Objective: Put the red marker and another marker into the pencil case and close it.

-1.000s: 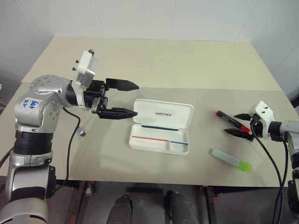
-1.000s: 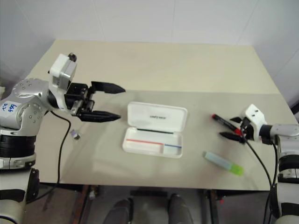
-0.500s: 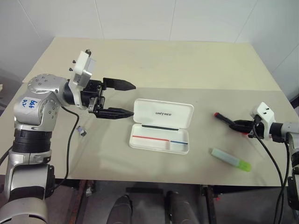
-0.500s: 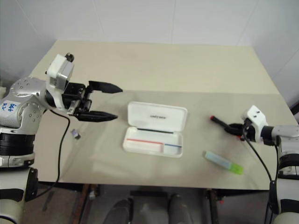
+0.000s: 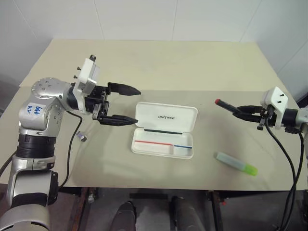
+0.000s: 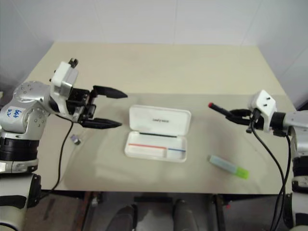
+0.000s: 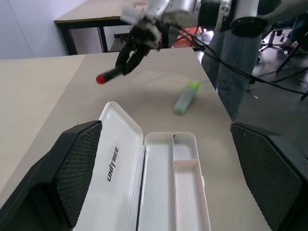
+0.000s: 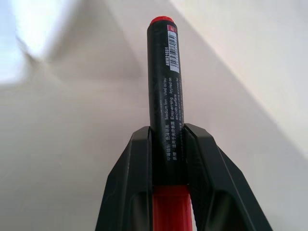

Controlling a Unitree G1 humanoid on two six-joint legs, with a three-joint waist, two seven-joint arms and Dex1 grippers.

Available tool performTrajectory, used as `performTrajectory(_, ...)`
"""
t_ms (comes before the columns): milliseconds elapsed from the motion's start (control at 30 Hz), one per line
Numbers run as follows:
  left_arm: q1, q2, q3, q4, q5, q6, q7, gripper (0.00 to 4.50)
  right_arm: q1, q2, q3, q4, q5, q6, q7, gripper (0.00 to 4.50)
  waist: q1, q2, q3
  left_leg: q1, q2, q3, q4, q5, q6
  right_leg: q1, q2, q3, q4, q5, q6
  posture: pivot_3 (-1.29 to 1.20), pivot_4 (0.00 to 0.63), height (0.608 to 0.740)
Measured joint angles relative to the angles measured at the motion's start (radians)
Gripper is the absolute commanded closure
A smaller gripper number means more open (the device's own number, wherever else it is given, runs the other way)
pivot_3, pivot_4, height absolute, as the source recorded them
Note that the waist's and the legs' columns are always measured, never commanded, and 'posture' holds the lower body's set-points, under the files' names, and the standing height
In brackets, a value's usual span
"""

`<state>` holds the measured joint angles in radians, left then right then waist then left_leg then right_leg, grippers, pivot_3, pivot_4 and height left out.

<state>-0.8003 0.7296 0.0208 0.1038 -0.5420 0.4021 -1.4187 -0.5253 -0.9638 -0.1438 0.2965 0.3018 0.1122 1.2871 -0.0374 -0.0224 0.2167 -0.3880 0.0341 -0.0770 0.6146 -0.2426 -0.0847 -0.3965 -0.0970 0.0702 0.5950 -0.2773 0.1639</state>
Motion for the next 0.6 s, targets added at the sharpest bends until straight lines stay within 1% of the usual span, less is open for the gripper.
performTrajectory(100,0.039,0.006,0.001,0.021,0.018,-0.038,-0.007,0.00,0.111,-0.019,-0.035,-0.272,0.103,0.144,0.001,3.92,0.004,0.000,0.000,0.000,0.000,0.000,0.001,0.000,0.000,0.000,0.000,0.000,0.000,0.000,0.000,0.00,0.150,0.740)
performTrajectory(200,0.073,0.014,0.003,0.029,0.030,-0.062,-0.011,0.00,0.191,-0.020,-0.050,-0.467,0.188,0.264,-0.026,3.92,0.008,0.000,0.000,0.000,0.000,0.000,0.002,0.000,0.000,0.000,0.000,0.000,0.001,0.000,-0.001,0.00,0.150,0.740)
performTrajectory(267,0.098,0.023,0.012,0.030,0.038,-0.084,-0.009,0.00,0.216,-0.005,-0.052,-0.589,0.240,0.338,-0.076,3.92,0.009,0.000,0.000,0.000,0.000,0.000,0.003,0.000,0.000,0.000,0.000,0.000,0.001,0.000,-0.001,0.00,0.150,0.740)
performTrajectory(333,0.129,0.029,0.021,0.038,0.043,-0.104,-0.004,0.00,0.224,0.040,-0.029,-0.683,0.269,0.390,-0.136,3.92,0.007,-0.001,-0.001,0.001,0.000,0.000,0.003,0.000,0.000,0.000,0.000,0.000,0.002,0.000,-0.002,0.00,0.150,0.740)
performTrajectory(433,0.172,0.031,0.023,0.068,0.055,-0.121,0.002,0.00,0.232,0.121,0.081,-0.741,0.267,0.437,-0.208,3.92,0.007,-0.002,-0.001,0.000,0.000,0.000,0.003,0.000,0.000,0.000,0.000,0.000,0.002,-0.002,-0.004,0.00,0.150,0.740)
performTrajectory(500,0.186,0.033,0.025,0.069,0.060,-0.132,0.008,0.00,0.229,0.145,0.144,-0.738,0.234,0.436,-0.234,3.92,0.009,-0.002,-0.001,-0.001,0.000,0.000,0.003,0.000,0.001,0.000,0.000,0.000,0.001,-0.003,-0.007,0.00,0.150,0.740)
performTrajectory(600,0.190,0.036,0.040,0.069,0.063,-0.141,0.018,0.00,0.190,0.188,0.233,-0.707,0.159,0.408,-0.254,3.92,0.010,-0.003,-0.001,0.000,0.000,0.000,0.003,0.000,0.001,0.000,0.000,0.000,0.002,-0.003,-0.007,0.00,0.150,0.740)
